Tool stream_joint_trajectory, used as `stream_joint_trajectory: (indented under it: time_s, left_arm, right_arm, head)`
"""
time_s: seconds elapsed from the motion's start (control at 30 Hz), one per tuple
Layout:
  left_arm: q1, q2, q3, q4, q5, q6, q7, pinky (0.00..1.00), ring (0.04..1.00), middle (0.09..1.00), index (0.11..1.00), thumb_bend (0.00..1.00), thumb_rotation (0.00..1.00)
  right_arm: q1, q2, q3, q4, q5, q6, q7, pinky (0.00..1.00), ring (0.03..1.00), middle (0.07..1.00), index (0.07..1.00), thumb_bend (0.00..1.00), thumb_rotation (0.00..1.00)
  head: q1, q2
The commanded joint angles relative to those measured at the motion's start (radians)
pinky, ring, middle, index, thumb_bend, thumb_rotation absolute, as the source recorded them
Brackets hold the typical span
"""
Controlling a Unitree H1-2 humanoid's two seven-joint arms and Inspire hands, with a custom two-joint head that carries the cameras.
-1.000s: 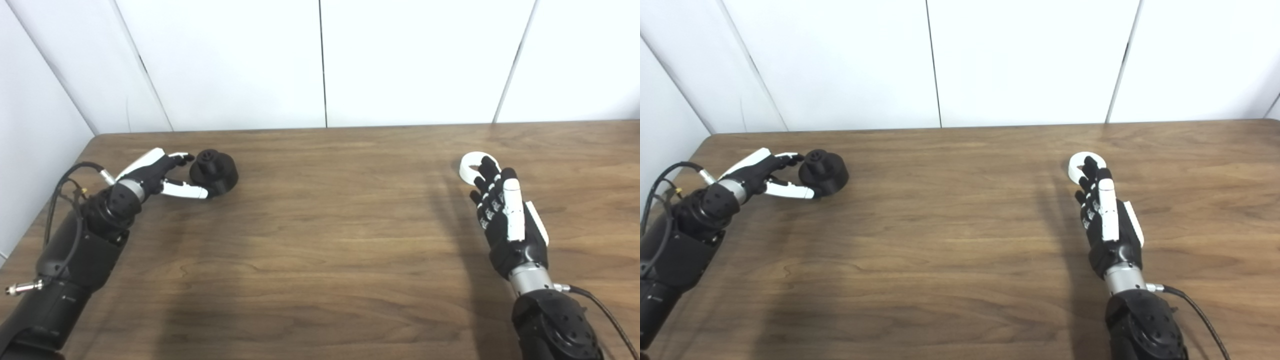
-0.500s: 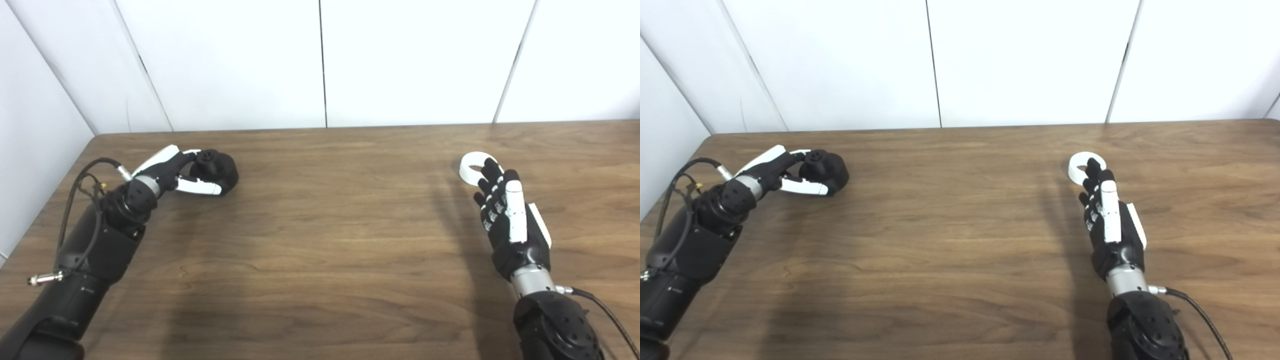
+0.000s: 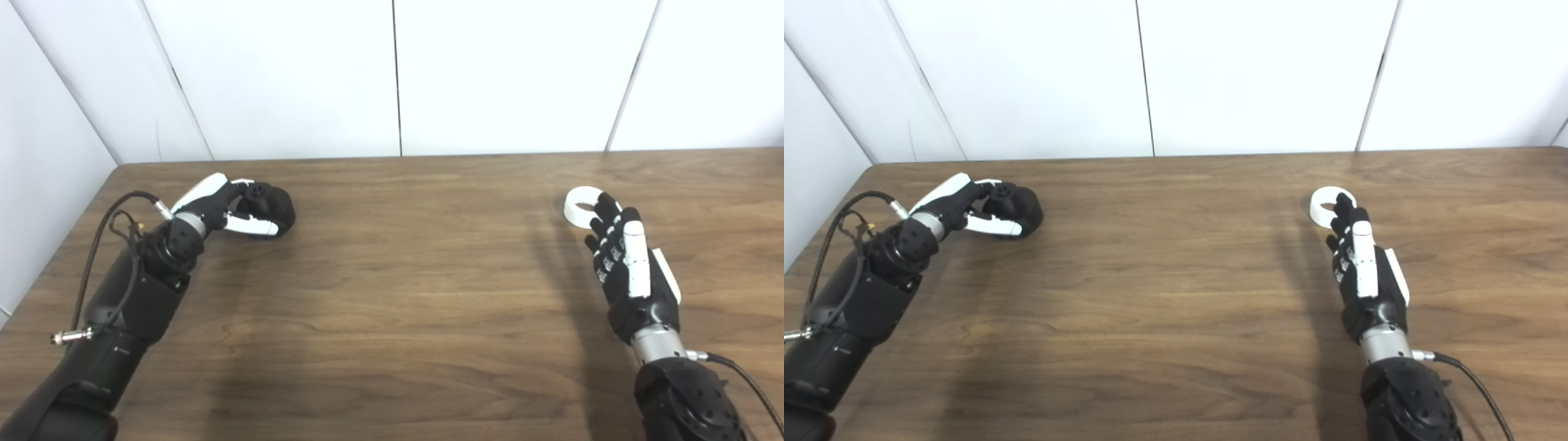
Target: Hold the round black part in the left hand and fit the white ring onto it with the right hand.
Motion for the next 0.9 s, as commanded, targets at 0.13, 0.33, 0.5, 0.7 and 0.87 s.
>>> stream_joint_trajectory:
  time_s: [0.13, 0.33, 0.5, 0.7, 0.87]
  left_arm:
    - [-0.050, 0.007, 0.001, -0.017, 0.010, -0.032, 0.013, 0.86, 0.945, 0.909, 0.824, 0.94, 0.35]
    - [-0.043, 0.014, 0.000, -0.014, 0.012, -0.058, 0.015, 0.86, 0.949, 0.909, 0.807, 0.92, 0.32]
    - [-0.035, 0.016, -0.007, -0.031, 0.029, -0.047, 0.009, 0.88, 0.964, 0.909, 0.802, 0.89, 0.30]
    - [-0.013, 0.015, 0.001, -0.050, 0.020, -0.067, 0.006, 0.89, 0.980, 0.923, 0.810, 0.89, 0.27]
    - [0.012, 0.018, -0.004, -0.093, 0.025, -0.074, -0.005, 0.89, 0.989, 0.928, 0.802, 0.90, 0.28]
  right_arm:
    - [-0.026, 0.001, -0.006, -0.031, 0.007, -0.041, 0.007, 1.00, 1.000, 0.983, 0.961, 0.51, 1.00]
    - [-0.022, -0.007, -0.002, -0.043, -0.002, -0.030, 0.009, 1.00, 1.000, 0.992, 0.965, 0.53, 1.00]
    - [-0.024, -0.005, -0.003, -0.042, 0.000, -0.031, 0.007, 1.00, 1.000, 0.987, 0.961, 0.52, 1.00]
    - [-0.027, -0.005, -0.002, -0.034, 0.004, -0.039, 0.012, 1.00, 1.000, 0.990, 0.964, 0.51, 1.00]
    - [-0.025, -0.007, 0.003, -0.033, -0.002, -0.042, 0.015, 1.00, 1.000, 0.990, 0.965, 0.51, 1.00]
  head:
    - [0.001, 0.001]
    - [0.001, 0.002]
    - [0.001, 0.003]
    - [0.002, 0.005]
    - [0.001, 0.005]
